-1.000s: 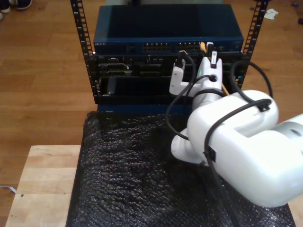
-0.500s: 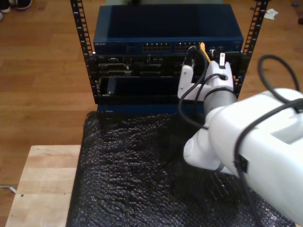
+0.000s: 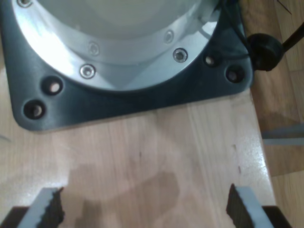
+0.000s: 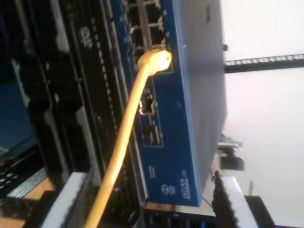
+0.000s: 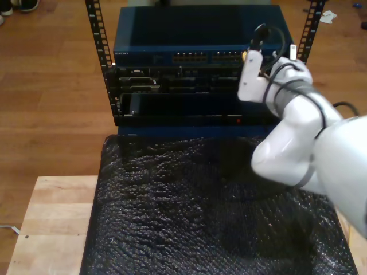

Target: Grab the cable and plug it in

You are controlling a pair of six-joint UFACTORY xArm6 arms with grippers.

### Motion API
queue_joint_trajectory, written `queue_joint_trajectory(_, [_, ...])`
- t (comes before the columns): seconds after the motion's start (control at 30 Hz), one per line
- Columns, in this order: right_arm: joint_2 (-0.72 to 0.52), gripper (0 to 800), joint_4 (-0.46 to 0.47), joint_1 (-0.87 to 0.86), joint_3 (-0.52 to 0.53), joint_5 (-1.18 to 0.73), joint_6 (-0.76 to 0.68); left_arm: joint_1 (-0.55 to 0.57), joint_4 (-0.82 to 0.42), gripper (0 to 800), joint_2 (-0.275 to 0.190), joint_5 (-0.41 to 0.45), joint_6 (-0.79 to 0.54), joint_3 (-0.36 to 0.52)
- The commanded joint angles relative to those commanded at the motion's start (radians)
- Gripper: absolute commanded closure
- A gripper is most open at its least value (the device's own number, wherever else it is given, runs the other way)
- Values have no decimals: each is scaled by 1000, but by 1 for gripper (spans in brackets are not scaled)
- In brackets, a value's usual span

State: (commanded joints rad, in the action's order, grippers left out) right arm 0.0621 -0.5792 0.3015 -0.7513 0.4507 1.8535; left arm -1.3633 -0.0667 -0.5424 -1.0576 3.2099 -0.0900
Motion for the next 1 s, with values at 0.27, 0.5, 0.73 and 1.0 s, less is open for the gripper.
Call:
queue_joint_trajectory(0.27, [-137,104,0,-87,18,-301,40,0,0,0,0,0,0,0])
queue_joint_trajectory(0.5, [-230,89,-2,-213,14,-542,160,0,0,0,0,0,0,0])
queue_joint_trajectory(0.73, [-278,62,-8,-388,-34,-816,361,0,0,0,0,0,0,0])
queue_joint_trajectory(1.0, [-279,14,-5,-628,-104,-1129,529,0,0,0,0,0,0,0])
